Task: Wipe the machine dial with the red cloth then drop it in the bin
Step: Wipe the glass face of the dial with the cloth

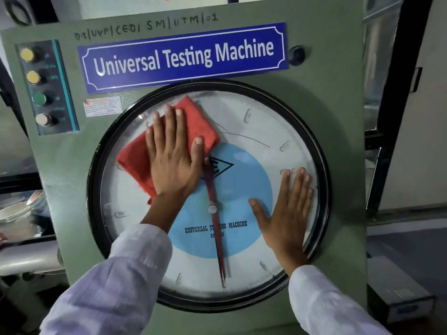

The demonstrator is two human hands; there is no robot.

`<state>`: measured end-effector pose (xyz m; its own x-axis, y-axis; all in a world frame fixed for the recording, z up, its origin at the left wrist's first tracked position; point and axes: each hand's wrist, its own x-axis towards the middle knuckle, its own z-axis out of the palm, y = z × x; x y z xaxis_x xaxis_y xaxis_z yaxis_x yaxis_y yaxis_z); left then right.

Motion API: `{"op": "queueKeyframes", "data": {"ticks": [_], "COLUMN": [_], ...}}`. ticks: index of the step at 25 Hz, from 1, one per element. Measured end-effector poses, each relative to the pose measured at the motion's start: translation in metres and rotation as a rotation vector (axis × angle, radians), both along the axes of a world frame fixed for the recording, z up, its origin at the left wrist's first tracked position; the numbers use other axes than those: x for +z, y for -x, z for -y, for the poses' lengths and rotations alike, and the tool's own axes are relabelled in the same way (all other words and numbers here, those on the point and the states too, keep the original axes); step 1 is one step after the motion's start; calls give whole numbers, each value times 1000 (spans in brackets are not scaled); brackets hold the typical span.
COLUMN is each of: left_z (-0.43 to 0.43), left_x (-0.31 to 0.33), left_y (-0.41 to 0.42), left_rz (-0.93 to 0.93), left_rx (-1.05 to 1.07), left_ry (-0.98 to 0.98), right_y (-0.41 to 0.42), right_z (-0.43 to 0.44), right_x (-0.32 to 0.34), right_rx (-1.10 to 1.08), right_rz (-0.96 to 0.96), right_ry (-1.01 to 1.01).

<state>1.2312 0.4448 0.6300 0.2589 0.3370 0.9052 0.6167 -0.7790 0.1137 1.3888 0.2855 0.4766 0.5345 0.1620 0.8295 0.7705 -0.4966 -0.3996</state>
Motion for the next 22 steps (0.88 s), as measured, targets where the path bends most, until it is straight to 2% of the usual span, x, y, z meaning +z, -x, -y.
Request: {"op": "queueKeyframes", "data": {"ticks": [7,10,12,15,22], "left_z": [67,69,59,36,-24], "left_x": [6,8,12,16,-1], "left_y": [-98,-107,-97,-70,34], "left_rz": [-350,-450,-433,-313,-31], "left_rx": [-232,-316,-282,-170,70], "left_ry": [-272,-334,-369,-353,-64], "right_y": [1,-4,-10,-17,-16], "right_z": [-8,-8,-6,-5,-3], "right_x": [-9,-8,-3,6,9], "right_rx": [-51,-29,7,29,3], "right_rz": [29,55,71,98,98], "right_ry": [-71,-52,-37,-1,42]}}
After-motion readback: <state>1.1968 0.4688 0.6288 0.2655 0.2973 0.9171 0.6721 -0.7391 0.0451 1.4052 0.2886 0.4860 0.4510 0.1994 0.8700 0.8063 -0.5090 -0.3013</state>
